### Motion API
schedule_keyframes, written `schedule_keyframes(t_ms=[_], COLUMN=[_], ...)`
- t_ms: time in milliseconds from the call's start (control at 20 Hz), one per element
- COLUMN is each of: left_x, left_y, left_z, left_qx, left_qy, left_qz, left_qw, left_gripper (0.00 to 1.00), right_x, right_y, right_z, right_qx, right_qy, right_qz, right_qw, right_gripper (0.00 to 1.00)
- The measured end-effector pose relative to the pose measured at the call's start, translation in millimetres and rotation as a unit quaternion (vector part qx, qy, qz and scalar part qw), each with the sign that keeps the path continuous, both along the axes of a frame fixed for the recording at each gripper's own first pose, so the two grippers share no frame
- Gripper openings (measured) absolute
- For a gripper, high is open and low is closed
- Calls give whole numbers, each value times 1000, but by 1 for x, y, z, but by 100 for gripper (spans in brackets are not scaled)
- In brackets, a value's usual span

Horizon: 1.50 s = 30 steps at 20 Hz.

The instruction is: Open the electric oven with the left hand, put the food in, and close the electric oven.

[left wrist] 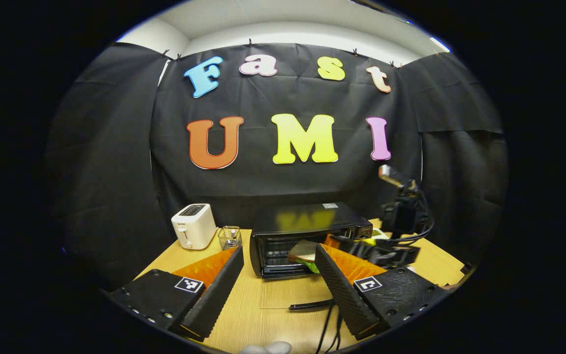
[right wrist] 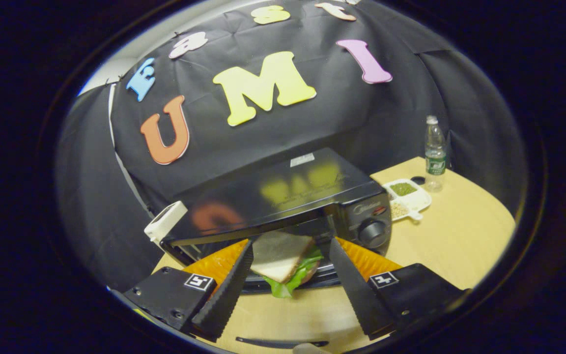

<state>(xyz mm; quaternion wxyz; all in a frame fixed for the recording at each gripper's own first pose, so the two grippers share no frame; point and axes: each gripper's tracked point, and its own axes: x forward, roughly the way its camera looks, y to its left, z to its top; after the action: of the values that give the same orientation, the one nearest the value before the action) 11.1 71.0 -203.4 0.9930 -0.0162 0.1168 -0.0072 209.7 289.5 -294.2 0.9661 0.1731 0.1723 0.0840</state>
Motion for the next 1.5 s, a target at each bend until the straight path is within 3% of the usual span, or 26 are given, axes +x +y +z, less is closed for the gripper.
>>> schedule_keyframes(t_ms=[300,350,400,600,650,700,750,800,850,1150,1500], left_x=[0,0,-2,-8,-8,-8,-9,-9,-10,-3,6], left_y=[-2,-4,-8,-32,-42,-51,-59,-71,-79,-104,-106], left_z=[-51,-64,-78,-125,-137,-147,-158,-170,-182,-234,-259], left_qx=[6,9,12,7,5,0,-6,-23,-35,-37,-25], left_qy=[49,62,78,125,136,148,159,170,186,232,255], left_qz=[8,9,6,-4,-5,-9,-10,-16,-16,-21,-11], left_qw=[999,998,997,992,991,989,987,985,982,972,967], left_gripper=[96,96,95,96,96,96,96,96,96,95,95], right_x=[-59,-70,-77,-102,-108,-114,-121,-128,-134,-156,-152], right_y=[-98,-115,-133,-199,-214,-223,-235,-247,-258,-297,-317], right_z=[68,81,92,128,131,135,139,142,146,160,137], right_qx=[-67,-78,-85,-103,-109,-110,-109,-105,-105,-117,-110], right_qy=[-58,-71,-83,-117,-118,-120,-118,-115,-119,-129,-96], right_qz=[-20,-24,-33,-72,-80,-84,-90,-97,-103,-123,-121], right_qw=[996,994,992,985,984,983,983,983,982,977,982], right_gripper=[88,100,89,89,100,100,89,100,89,89,89])
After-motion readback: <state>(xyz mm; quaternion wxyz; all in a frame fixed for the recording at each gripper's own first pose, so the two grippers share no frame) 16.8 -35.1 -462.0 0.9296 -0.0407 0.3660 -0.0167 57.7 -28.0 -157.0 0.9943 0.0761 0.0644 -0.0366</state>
